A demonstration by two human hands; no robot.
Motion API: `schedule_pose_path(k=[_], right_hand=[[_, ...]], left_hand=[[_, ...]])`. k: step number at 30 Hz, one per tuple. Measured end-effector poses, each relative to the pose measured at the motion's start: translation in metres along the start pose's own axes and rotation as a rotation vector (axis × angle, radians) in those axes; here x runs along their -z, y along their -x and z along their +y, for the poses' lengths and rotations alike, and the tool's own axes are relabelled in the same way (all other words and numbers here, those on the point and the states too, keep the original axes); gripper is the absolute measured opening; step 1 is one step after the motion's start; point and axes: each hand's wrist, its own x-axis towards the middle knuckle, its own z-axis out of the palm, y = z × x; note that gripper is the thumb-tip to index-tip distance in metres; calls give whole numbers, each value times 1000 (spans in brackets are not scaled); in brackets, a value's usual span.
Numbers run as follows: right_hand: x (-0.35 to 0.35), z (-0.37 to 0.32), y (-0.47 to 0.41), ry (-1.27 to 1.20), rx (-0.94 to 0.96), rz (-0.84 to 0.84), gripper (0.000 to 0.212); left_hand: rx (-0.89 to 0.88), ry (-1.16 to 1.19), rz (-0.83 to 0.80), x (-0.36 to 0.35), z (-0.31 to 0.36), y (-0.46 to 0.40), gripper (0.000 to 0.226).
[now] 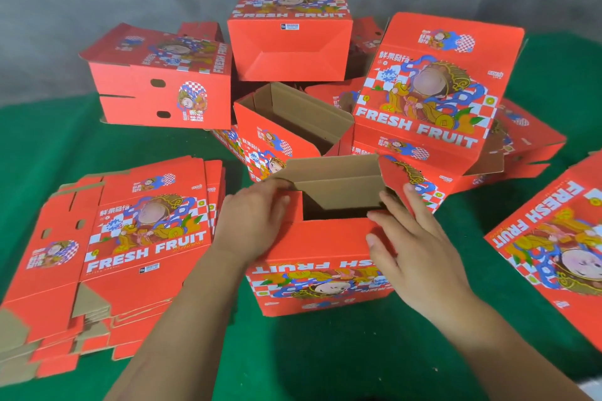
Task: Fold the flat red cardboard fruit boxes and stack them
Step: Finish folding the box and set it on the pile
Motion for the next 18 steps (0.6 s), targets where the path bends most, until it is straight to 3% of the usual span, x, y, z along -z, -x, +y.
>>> schedule_pose_path(k=[5, 7, 9, 11, 14, 18], right_hand=[[-11, 18, 6, -166, 48, 139, 43], [-14, 23, 7, -247, 86, 183, 39], [-17, 25, 9, -311, 165, 230, 34], [-20, 28, 10, -337, 267, 280, 29], [-18, 29, 9, -415, 265, 263, 28], [-11, 29, 0, -462, 166, 169, 34]], left_hand=[[99, 557, 20, -3, -10, 4, 48], [42, 551, 39, -2, -11, 7, 50], [-15, 391, -5, 2, -12, 8, 58], [-31, 321, -165, 6, -19, 10, 79], [-12, 449, -420, 15, -39, 14, 104], [69, 521, -367, 19, -58, 28, 96]])
